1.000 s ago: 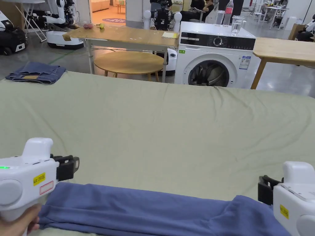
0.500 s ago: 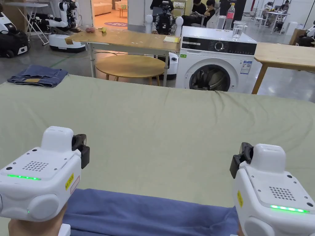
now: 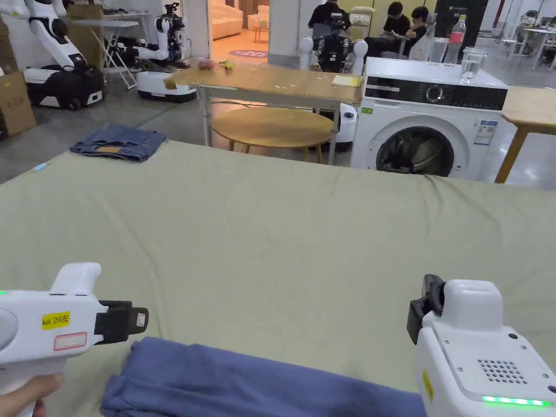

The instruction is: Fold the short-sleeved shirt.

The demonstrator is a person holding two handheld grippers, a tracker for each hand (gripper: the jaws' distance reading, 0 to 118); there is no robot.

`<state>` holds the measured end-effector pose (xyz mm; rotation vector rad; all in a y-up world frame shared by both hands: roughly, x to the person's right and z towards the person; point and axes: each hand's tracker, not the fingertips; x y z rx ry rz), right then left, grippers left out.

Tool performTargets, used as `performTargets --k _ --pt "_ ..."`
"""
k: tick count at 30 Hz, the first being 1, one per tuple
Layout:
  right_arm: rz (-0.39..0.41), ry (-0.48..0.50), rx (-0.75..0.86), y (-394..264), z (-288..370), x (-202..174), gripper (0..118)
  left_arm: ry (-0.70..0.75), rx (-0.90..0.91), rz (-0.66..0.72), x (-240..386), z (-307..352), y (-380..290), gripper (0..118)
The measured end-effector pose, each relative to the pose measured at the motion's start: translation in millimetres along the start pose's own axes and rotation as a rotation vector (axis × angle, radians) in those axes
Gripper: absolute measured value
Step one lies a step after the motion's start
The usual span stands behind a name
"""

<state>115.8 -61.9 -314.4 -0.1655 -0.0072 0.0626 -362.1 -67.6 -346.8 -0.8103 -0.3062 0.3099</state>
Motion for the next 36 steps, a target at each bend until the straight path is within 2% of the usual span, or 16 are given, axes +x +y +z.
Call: performTargets --k 2,4,6,9,13,17,21,22,23,24,25,26,27,32,36 --pt "0.009 0.015 -0.018 -2 -3 -3 0 -0.109 -0.076 0.112 -36 -7 -4 30" --pt "-0.010 0.046 -0.047 -5 -6 -4 0 -0.122 -0.097 0.155 -51 -9 -10 52" --pt "-0.038 0.068 -0.075 -8 -9 -4 0 -0.129 -0.130 0.210 -73 -17 -12 60" --pt "-0.036 0.076 -0.089 -12 -11 -6 0 -0.256 -0.196 0.309 -122 -43 -14 71" --pt "-0.017 0.079 -0.107 -16 -12 -9 0 -0.303 -0.281 0.409 -137 -77 -23 71" --pt "-0.025 0.083 -0.122 -18 -12 -9 0 -0.449 -0.237 0.476 -122 -88 -29 71" --pt "-0.026 0.076 -0.131 -20 -15 -7 0 -0.528 -0.308 0.420 -95 -100 -38 64" --pt "-0.028 0.074 -0.135 -20 -15 -7 0 -0.527 -0.339 0.400 -87 -106 -40 59" --pt "-0.029 0.074 -0.138 -21 -15 -6 0 -0.503 -0.359 0.378 -85 -112 -42 48" --pt "-0.029 0.073 -0.141 -21 -15 -5 0 -0.474 -0.367 0.362 -80 -115 -45 34" --pt "-0.027 0.072 -0.143 -21 -16 -5 0 -0.434 -0.350 0.361 -78 -114 -47 15" --pt "-0.023 0.072 -0.146 -21 -16 -4 0 -0.449 -0.323 0.384 -79 -111 -49 11" --pt "-0.019 0.071 -0.149 -22 -16 -3 0 -0.451 -0.293 0.422 -107 -110 -50 9" --pt "-0.013 0.071 -0.160 -23 -16 2 0 -0.348 -0.244 0.323 -93 -87 -38 6" --pt "-0.020 0.071 -0.165 -22 -15 6 0 -0.350 -0.184 0.300 -83 -63 -25 6"
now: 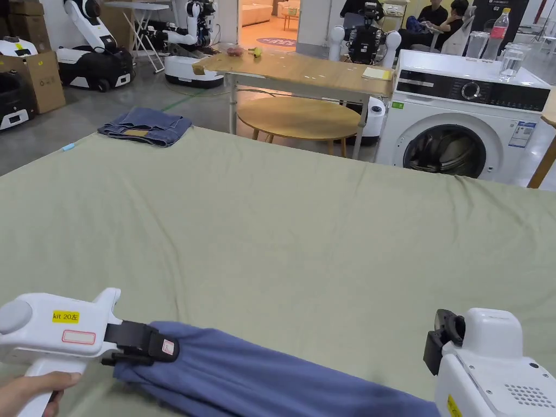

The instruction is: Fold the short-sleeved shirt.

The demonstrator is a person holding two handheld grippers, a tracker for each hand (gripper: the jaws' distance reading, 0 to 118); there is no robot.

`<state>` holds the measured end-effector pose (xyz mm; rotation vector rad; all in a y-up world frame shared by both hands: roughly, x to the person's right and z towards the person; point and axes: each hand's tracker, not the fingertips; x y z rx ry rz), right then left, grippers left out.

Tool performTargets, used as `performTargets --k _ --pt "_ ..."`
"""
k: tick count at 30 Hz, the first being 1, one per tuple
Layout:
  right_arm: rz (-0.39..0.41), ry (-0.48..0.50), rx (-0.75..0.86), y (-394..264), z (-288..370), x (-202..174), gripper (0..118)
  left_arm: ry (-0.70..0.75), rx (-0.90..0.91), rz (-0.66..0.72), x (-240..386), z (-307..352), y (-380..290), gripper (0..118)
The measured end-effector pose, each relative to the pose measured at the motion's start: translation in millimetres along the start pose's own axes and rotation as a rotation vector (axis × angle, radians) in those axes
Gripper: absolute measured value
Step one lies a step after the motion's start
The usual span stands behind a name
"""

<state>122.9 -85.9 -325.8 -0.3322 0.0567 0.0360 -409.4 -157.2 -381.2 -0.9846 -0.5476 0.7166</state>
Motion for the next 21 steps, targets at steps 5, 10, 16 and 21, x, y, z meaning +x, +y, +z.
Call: performTargets --k 5,10,16,21 --pt "-0.001 0.000 0.006 2 3 2 0 0.086 0.092 -0.052 25 42 14 5" --pt "0.004 0.007 0.006 2 2 3 0 0.282 0.096 -0.080 36 78 29 5" --pt "-0.003 0.022 0.001 1 1 3 0 0.459 0.047 -0.153 106 66 3 5" --pt "0.001 0.026 -0.004 0 2 3 0 0.463 0.004 -0.239 154 38 -5 5"
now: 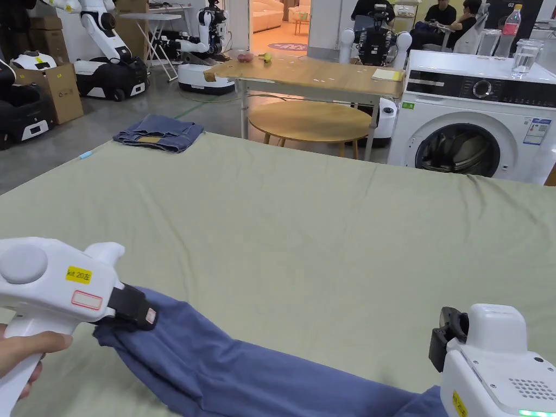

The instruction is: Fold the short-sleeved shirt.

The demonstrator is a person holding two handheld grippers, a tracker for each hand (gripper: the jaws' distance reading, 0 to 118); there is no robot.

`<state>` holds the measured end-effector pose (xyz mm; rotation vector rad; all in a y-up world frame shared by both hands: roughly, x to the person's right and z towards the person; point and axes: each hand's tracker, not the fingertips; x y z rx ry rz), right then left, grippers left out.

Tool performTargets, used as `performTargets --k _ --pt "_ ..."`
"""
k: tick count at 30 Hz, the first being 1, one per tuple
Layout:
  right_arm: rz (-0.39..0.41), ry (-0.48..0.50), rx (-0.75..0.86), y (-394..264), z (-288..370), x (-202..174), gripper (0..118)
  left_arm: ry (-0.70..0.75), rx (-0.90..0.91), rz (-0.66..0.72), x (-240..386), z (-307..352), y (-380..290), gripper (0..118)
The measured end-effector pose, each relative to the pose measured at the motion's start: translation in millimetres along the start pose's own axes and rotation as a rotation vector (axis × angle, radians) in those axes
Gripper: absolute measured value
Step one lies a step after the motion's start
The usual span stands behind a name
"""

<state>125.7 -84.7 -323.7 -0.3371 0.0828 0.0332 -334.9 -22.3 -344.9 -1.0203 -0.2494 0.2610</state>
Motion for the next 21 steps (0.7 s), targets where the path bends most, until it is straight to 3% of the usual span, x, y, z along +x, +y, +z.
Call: performTargets --k 5,9,15,20,21 --pt "0.015 -0.005 -0.011 -3 0 3 0 -0.142 -0.046 -0.063 50 -16 8 6" --pt "0.015 -0.009 -0.022 -6 0 6 0 -0.170 -0.100 -0.098 78 -50 11 6" --pt "0.016 -0.016 -0.041 -10 1 10 0 -0.150 -0.268 -0.121 106 -127 6 6" --pt "0.010 -0.024 -0.056 -13 1 15 0 -0.072 -0.305 -0.126 124 -164 -9 5" --pt "0.010 -0.025 -0.059 -14 2 15 0 -0.061 -0.312 -0.120 123 -168 -10 14"
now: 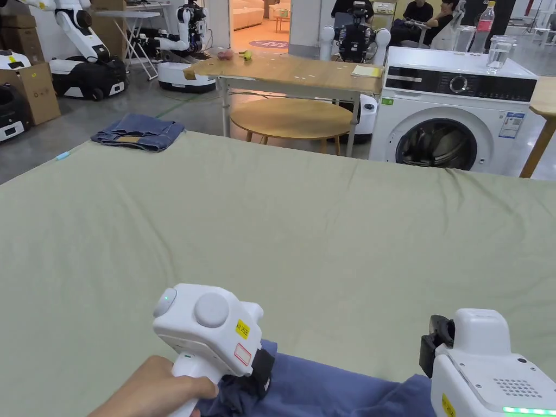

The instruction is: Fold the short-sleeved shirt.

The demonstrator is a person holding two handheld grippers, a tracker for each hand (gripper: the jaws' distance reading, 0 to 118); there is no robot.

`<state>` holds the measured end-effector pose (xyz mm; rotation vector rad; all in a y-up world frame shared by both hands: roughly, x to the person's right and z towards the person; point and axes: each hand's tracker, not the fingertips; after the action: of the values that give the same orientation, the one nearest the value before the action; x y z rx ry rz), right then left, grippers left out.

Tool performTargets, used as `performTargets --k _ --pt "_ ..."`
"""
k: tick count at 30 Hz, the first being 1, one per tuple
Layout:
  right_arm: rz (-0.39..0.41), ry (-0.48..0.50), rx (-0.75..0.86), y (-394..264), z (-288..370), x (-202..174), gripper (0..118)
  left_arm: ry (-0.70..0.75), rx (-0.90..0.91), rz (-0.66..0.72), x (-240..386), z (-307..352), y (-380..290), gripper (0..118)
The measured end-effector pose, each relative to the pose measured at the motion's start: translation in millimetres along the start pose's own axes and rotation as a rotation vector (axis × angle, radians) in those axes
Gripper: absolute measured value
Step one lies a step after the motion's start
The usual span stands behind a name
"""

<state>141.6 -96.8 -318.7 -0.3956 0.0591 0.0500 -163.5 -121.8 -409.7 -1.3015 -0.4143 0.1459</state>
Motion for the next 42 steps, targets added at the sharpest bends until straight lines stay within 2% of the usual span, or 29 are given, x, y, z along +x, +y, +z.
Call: performTargets --k 1,3,5,6,8,12,15,16,17,18,19,21,25,28,31,34,38,40,42 --pt "0.002 0.000 -0.003 0 0 1 0 -0.015 -0.003 0.010 0 -1 -1 26" --pt "0.007 -0.004 -0.006 -1 0 2 0 -0.082 0.008 0.030 -3 2 -2 33" --pt "0.007 -0.007 -0.010 -2 -1 4 0 -0.096 0.010 0.018 2 7 -5 49" --pt "0.004 -0.007 -0.011 -2 -1 6 0 -0.095 0.011 0.010 3 13 -6 53" --pt "0.000 -0.006 -0.012 -1 -1 7 0 -0.127 0.023 -0.007 0 27 -6 53" --pt "0.002 -0.009 -0.013 -2 -1 9 0 -0.286 0.113 0.030 -8 64 -6 53" --pt "-0.003 -0.009 -0.017 -2 -1 10 0 -0.295 0.178 0.015 -17 80 -4 53" --pt "-0.005 -0.009 -0.017 -3 -1 11 0 -0.284 0.186 0.007 -19 82 -3 53" --pt "-0.008 -0.007 -0.018 -3 -1 11 0 -0.270 0.193 0.003 -21 81 -2 47" --pt "-0.009 -0.006 -0.020 -3 -1 11 0 -0.250 0.200 0.002 -23 80 -1 37" --pt "-0.010 -0.006 -0.020 -4 -1 11 0 -0.219 0.202 0.011 -26 75 0 21" --pt "-0.008 -0.007 -0.022 -5 -1 12 0 -0.138 0.177 0.022 -29 56 0 7" --pt "-0.009 -0.010 -0.026 -6 0 12 0 -0.009 0.083 0.001 -21 19 -10 4" --pt "-0.001 -0.012 -0.030 -6 1 13 0 -0.121 0.049 0.023 -18 -2 -18 4" --pt "0.006 -0.016 -0.033 -7 2 14 0 -0.249 0.103 -0.006 -10 -4 -25 3" --pt "-0.002 -0.020 -0.038 -8 2 14 0 -0.363 0.135 0.040 -11 -15 -28 3" --pt "-0.021 -0.019 -0.044 -13 4 14 0 -0.360 0.119 0.053 -11 -43 -28 3" --pt "-0.030 -0.014 -0.050 -15 4 15 0 -0.428 0.129 0.126 -20 -50 -29 3" --pt "-0.034 -0.015 -0.053 -17 5 15 0 -0.430 0.133 0.144 -20 -46 -31 2"
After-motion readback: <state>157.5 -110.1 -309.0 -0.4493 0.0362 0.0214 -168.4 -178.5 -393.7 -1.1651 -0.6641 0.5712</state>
